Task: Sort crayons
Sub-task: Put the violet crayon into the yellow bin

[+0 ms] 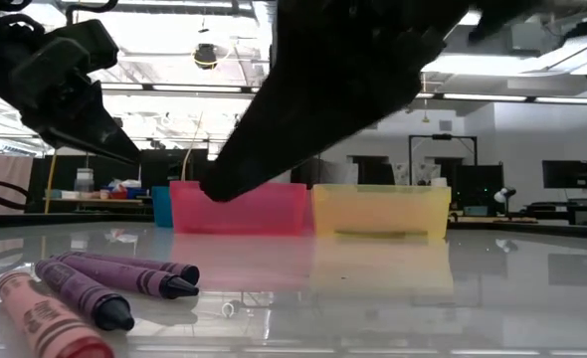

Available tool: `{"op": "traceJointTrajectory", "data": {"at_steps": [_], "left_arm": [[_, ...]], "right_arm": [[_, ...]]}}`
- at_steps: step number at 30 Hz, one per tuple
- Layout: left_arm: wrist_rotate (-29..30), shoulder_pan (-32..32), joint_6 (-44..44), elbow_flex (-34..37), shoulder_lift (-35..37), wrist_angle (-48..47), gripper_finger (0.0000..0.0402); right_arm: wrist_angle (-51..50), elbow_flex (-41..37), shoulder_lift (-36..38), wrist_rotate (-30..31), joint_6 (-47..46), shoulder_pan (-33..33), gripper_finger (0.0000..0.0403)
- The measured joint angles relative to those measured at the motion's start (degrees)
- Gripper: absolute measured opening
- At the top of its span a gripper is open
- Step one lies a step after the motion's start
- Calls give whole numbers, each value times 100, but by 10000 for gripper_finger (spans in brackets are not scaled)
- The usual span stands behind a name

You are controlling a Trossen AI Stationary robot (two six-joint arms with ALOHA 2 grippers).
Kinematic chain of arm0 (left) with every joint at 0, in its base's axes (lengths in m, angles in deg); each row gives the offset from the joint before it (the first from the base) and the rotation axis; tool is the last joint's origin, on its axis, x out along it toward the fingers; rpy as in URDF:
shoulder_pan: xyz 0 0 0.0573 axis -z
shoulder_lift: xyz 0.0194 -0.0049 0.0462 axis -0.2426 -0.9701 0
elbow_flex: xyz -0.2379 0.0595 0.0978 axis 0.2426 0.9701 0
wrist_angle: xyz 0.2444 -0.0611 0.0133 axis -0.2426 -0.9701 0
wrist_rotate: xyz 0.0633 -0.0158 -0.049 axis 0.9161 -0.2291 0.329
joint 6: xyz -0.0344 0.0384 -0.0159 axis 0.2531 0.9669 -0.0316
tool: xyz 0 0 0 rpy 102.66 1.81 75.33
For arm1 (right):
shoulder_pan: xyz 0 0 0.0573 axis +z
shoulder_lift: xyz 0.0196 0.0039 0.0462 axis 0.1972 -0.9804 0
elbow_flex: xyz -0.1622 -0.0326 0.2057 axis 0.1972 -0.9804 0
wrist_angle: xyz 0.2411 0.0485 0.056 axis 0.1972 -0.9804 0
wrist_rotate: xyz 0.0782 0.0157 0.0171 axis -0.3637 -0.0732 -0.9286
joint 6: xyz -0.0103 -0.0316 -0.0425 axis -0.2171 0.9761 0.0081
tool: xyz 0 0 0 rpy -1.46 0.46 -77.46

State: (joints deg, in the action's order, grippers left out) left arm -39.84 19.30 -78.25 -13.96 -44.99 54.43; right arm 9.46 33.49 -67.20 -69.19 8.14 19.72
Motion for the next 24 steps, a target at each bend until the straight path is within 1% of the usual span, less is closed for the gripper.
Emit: {"op": "traceJointTrajectory", "data": {"at_steps": [5,9,12,17,20,24], "left_arm": [[148,0,2,0,0,9,94],[199,0,19,0,0,28,94],[78,0,19,1,0,29,94],[-90,0,101,0,0,2,94],[-69,0,39,2,0,2,94],[81,0,-108,0,0,7,94]], "right_arm": [[130,0,0,-79,-318,29,59],[113,-1,0,153,-209,42,59],[117,-2,0,312,-275,-14,59],[114,-2,0,302,-286,-110,59],[108,-2,0,175,-299,-104,59],[104,-2,0,238,-298,-30,59]]}}
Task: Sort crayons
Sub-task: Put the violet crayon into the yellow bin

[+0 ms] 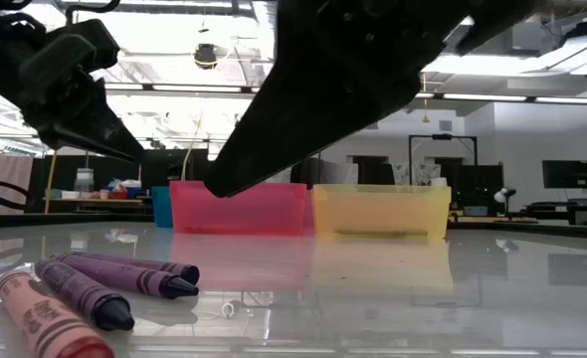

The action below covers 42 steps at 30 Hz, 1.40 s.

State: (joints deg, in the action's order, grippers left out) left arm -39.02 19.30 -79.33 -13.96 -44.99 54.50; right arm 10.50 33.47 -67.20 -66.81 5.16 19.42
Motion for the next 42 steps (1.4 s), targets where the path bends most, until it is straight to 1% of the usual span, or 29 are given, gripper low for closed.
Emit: {"op": "traceJointTrajectory", "data": {"at_steps": [6,11,13,17,19,23,27,30,36,39,42], "left_arm": [[72,0,-220,0,0,169,94],[-135,0,-285,0,0,336,94],[-254,0,-292,1,0,385,94],[-512,0,-323,0,0,382,94],[-567,0,-375,0,0,380,94],[-614,0,-727,0,0,380,94],[-860,0,-979,0,0,380,94],[-1002,2,-1077,0,0,380,94],[-1024,0,-1074,0,0,386,94],[-1010,5,-1041,1,0,434,94],[-1228,49,-646,2,-2,671,94]], "right_arm": [[-104,0,0,65,21,129,59],[-123,0,0,243,-117,191,59],[30,0,0,466,-318,189,59],[147,0,0,1278,-870,179,59],[192,0,0,1446,-1020,172,59],[489,0,0,1441,-1036,196,59],[673,0,0,1458,-1039,277,59],[607,0,0,1729,-1043,413,59],[694,0,-99,2008,-1098,579,59],[721,0,-211,1952,-1221,540,59],[814,0,-243,1933,-1205,565,59]]}}
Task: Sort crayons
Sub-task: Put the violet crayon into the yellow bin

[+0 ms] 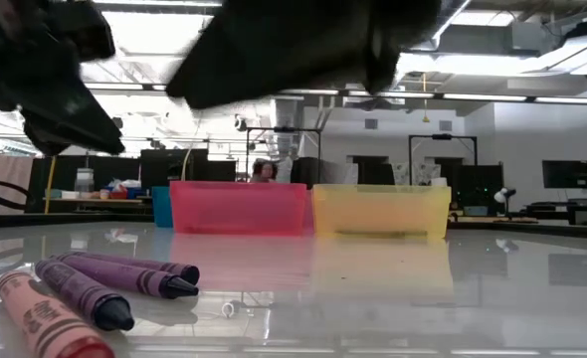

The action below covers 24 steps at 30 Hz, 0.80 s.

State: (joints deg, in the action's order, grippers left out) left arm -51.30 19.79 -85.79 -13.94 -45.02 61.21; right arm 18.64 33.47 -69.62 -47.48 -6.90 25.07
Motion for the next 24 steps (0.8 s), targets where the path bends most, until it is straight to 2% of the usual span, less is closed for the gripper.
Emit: {"op": "traceJointTrajectory", "data": {"at_steps": [4,9,17,22,24], "left_arm": [[-330,199,675,0,0,412,94],[-349,668,1235,-1,0,598,94],[57,1336,397,-2,0,635,94],[675,1537,71,-2,0,762,94],[703,1538,53,-2,0,868,94]], "right_arm": [[-13,200,47,1,39,69,59],[15,715,66,26,46,76,59],[-65,1233,74,237,1215,-25,59],[-707,1228,74,274,1008,-12,59],[-855,1228,74,305,711,-10,59]]}}
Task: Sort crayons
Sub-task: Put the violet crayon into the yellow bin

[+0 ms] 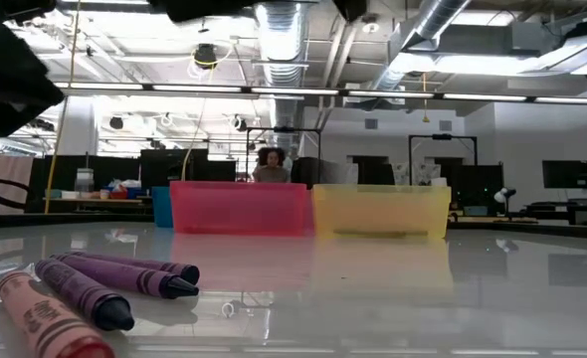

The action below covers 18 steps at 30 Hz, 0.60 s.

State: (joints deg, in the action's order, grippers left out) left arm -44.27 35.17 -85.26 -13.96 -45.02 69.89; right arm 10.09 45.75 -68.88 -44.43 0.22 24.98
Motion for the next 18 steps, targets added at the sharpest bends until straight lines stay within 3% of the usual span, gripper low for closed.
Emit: {"op": "traceJointTrajectory", "data": {"at_steps": [9,18], "left_arm": [[-598,0,579,0,0,121,94],[-589,0,1410,0,0,121,94]], "right_arm": [[-1117,0,-33,-72,-1317,-107,59],[-1155,0,-37,-540,-1307,-184,59]]}}
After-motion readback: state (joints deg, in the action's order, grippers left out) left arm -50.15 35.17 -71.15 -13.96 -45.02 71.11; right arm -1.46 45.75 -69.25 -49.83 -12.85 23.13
